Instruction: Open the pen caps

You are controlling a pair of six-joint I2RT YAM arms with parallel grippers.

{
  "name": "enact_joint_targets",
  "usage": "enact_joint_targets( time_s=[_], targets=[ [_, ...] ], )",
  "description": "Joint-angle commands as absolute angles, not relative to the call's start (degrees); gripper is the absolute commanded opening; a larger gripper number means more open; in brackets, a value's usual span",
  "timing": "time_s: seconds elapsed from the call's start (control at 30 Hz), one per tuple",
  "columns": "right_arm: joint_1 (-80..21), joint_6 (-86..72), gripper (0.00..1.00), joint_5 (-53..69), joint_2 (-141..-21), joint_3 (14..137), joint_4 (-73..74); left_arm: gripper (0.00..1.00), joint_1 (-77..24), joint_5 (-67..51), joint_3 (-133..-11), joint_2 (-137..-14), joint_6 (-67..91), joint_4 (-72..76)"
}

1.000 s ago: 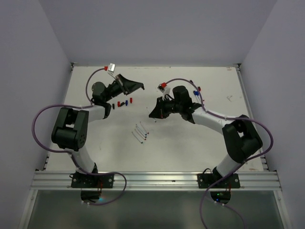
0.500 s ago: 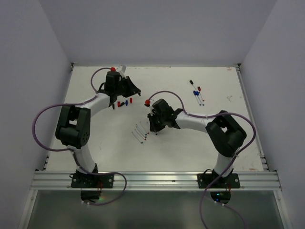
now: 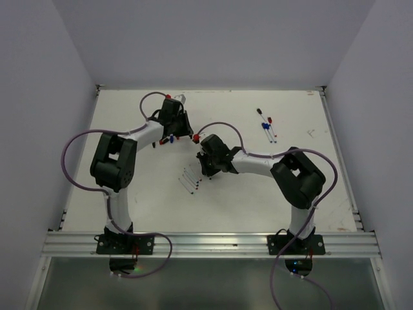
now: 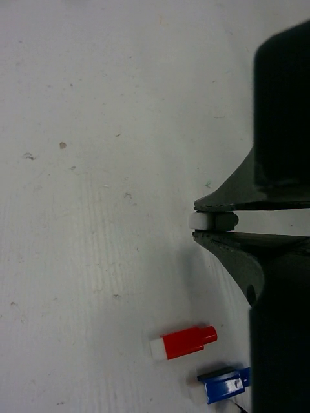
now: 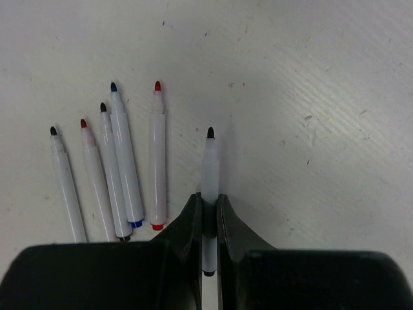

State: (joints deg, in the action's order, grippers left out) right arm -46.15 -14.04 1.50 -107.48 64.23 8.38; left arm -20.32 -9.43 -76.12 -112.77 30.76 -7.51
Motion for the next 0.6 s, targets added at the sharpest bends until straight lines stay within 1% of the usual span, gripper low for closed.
enact_joint_targets(
  time_s=[0.0, 0.13, 0.27, 0.57],
  targets=[
    [-47.0, -13.3, 0.0, -0.7, -110.0, 67.1, 7.3, 0.0, -21.4, -3.4, -80.6, -113.9, 27.5, -11.5],
    [-47.1, -13.4, 0.08, -0.2, -111.0, 68.1, 7.2, 0.0, -22.3, -0.3, -83.5, -116.3, 25.6, -14.6],
    [-47.3, -13.3, 0.1, -0.2, -111.4, 68.4, 6.9, 0.0, -22.5, 4.3, -85.1, -118.0, 24.3, -16.8],
    [-48.2, -13.2, 0.13, 1.8, -112.1, 68.4, 7.3, 0.0, -22.4, 9.2, -89.1, -121.9, 21.4, -20.0]
  ],
)
